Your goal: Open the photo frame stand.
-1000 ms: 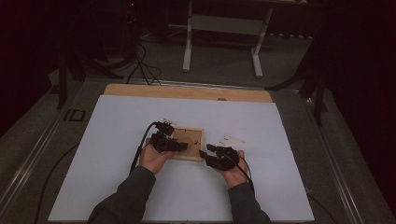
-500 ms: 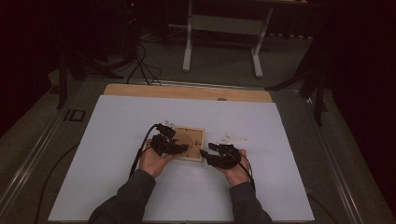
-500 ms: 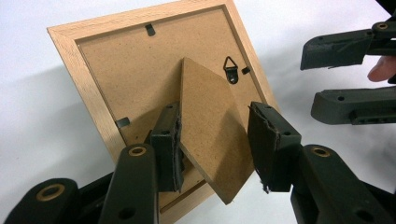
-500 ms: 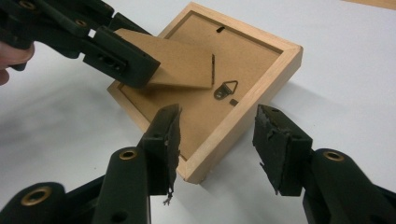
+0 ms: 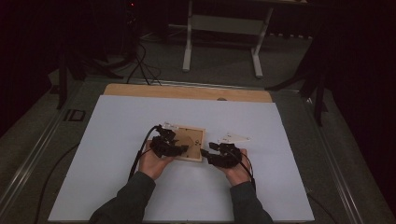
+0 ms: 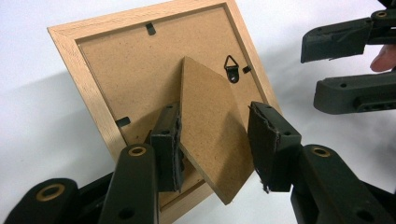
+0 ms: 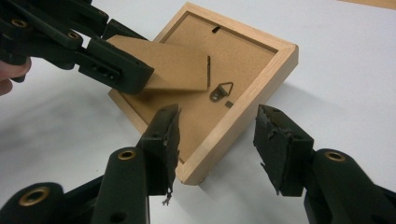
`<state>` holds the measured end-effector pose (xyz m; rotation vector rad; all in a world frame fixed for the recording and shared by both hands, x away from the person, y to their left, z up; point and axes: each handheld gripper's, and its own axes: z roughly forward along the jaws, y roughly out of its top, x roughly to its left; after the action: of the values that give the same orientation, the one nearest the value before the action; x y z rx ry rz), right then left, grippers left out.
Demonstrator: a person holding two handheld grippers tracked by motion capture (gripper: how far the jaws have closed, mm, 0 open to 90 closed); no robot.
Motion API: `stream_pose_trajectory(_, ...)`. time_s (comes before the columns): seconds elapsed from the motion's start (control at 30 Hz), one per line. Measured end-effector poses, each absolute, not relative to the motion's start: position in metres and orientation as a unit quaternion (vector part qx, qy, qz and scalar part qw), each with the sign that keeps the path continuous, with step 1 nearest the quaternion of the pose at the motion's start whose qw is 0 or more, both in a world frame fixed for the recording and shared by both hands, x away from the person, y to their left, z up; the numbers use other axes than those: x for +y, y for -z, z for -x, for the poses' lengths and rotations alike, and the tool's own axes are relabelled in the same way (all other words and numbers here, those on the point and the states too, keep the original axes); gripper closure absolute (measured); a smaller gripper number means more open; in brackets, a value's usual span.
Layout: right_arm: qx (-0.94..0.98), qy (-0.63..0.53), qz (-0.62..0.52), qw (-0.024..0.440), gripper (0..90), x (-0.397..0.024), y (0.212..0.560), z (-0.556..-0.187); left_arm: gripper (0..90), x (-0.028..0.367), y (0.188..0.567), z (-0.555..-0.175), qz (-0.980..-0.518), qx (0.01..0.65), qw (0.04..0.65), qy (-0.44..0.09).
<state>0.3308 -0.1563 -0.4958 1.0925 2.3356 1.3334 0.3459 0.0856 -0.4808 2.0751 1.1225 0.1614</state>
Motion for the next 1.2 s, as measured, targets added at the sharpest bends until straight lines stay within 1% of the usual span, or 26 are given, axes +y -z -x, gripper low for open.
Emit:
stream_pose_trajectory(0.5,0.804,-0.451,-0.369,0.121,49.7,-0.155,0.494,-0.331,57.0,0.086,0.486,-0.334,-0.813,0.424,0.386,-0.094)
stream_pose_trajectory(0.9,0.801,-0.458,-0.362,0.13,49.3,-0.156,0.477,-0.339,56.9,0.083,0.486,-0.324,-0.818,0.409,0.386,-0.125)
stream_pose_trajectory(1.03,0.799,-0.458,-0.364,0.137,47.4,-0.155,0.467,-0.346,56.9,0.082,0.486,-0.321,-0.817,0.406,0.386,-0.132)
stream_pose_trajectory(1.2,0.8,-0.457,-0.366,0.134,47.2,-0.154,0.463,-0.353,56.9,0.08,0.486,-0.316,-0.821,0.398,0.382,-0.146)
